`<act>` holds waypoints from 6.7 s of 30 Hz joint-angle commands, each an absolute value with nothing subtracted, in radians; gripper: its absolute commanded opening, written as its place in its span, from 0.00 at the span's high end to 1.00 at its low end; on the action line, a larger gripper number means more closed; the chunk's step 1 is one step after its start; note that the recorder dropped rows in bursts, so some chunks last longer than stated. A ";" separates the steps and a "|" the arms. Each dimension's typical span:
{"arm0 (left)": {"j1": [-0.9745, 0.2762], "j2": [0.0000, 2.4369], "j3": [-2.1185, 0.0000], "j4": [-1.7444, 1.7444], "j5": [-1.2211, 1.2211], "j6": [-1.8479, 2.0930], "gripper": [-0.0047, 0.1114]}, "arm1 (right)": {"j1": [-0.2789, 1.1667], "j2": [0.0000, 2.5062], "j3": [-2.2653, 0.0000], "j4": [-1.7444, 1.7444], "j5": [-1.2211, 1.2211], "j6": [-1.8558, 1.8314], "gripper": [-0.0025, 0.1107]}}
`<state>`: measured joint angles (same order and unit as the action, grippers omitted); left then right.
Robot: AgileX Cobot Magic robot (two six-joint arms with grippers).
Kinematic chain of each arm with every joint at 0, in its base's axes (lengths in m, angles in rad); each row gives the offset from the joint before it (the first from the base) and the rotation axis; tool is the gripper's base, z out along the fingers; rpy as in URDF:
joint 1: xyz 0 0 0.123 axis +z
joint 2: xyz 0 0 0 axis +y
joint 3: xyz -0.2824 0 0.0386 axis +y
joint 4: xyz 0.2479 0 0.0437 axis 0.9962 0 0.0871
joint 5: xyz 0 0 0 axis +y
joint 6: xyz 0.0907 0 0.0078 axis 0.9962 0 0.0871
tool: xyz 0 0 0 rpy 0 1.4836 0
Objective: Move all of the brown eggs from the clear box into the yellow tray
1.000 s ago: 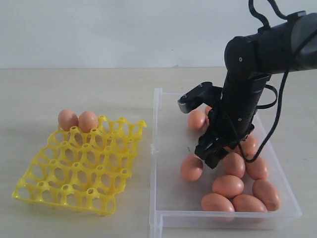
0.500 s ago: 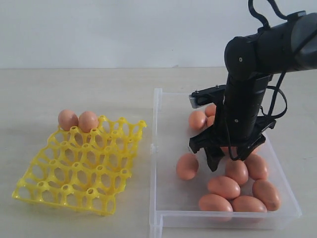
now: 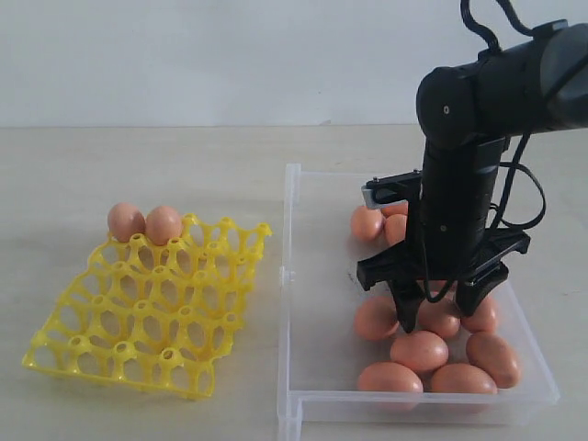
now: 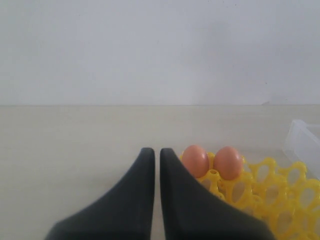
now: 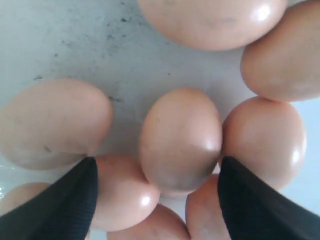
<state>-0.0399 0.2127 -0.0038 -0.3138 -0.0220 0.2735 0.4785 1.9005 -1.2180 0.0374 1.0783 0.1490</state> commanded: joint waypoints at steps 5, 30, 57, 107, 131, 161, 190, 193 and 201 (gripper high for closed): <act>-0.045 0.216 0.000 -0.319 -0.032 0.279 0.93 | 0.479 1.896 -1.212 0.036 1.105 0.175 0.43; -0.045 0.216 0.000 -0.319 -0.032 0.279 0.93 | 0.479 1.896 -1.138 -0.076 0.961 -0.008 0.80; -0.045 0.216 0.000 -0.319 -0.032 0.279 0.93 | 0.488 1.837 -0.417 0.059 -1.055 0.150 0.98; -0.045 0.216 0.000 -0.319 -0.036 0.279 0.93 | 0.708 2.287 -1.189 -0.325 -0.949 0.663 0.98; -0.045 0.216 0.000 -0.319 -0.036 0.279 0.93 | 0.727 2.292 -1.189 -0.301 -0.856 0.511 0.98; -0.045 0.216 0.000 -0.319 -0.038 0.279 0.93 | 0.729 2.184 -1.258 -0.323 -0.627 0.436 0.48; -0.045 0.216 0.000 -0.319 -0.038 0.279 0.93 | 0.729 1.453 -0.816 -0.323 0.000 0.167 0.98; -0.045 0.216 0.000 -0.319 -0.038 0.279 0.93 | 0.729 1.398 -0.747 -0.323 0.015 0.169 0.98; -0.045 0.216 0.000 -0.319 -0.035 0.279 0.93 | 0.727 1.337 -0.574 -0.330 0.199 0.169 0.98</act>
